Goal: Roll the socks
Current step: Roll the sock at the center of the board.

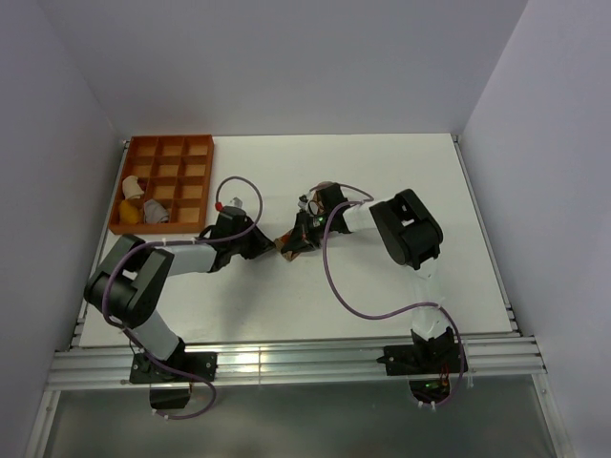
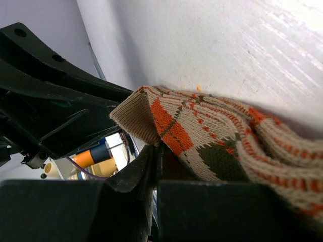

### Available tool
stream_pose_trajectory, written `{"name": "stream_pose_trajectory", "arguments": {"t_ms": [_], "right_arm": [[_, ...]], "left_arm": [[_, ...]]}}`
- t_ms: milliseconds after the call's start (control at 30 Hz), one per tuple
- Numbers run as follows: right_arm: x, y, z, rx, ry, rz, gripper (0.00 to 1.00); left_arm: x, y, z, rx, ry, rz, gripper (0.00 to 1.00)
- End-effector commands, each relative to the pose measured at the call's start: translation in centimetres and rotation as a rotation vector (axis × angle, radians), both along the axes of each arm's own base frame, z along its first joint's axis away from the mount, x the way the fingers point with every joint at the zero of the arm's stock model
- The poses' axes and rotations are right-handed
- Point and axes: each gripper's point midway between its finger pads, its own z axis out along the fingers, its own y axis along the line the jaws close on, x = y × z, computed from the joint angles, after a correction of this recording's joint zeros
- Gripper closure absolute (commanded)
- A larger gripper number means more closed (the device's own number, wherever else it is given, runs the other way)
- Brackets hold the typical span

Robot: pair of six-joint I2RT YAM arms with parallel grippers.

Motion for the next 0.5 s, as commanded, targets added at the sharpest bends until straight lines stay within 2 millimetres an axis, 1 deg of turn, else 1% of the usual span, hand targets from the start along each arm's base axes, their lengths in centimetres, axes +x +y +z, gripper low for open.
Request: {"name": "stream_pose_trajectory", "arguments": {"t_ms": [0,133,200,467], "right_arm": [[0.46,-0.68,-2.56,-0.073,0.01,-0.03,1.0],[0.56,-0.66,-2.51,-0.074,0.005,-0.031,1.0],[0.58,-0.68,-2.59,-0.078,0.006,-0.033,1.0],[0.51,-0.73,-2.94,-0.084,0.019,-0.038,1.0]], "left_arm": [[2.42,-1.31,2.87,-0.046,-0.105,0.008,0.79],[2.75,-1.61,2.87,-0.051,-0.109,0.009,0.79],[2.76,-1.75,2.43,-0.046,-0.098,0.004,0.79],[2.3,-2.15,2.0,-0.043,-0.085,-0.006,0.79]]}}
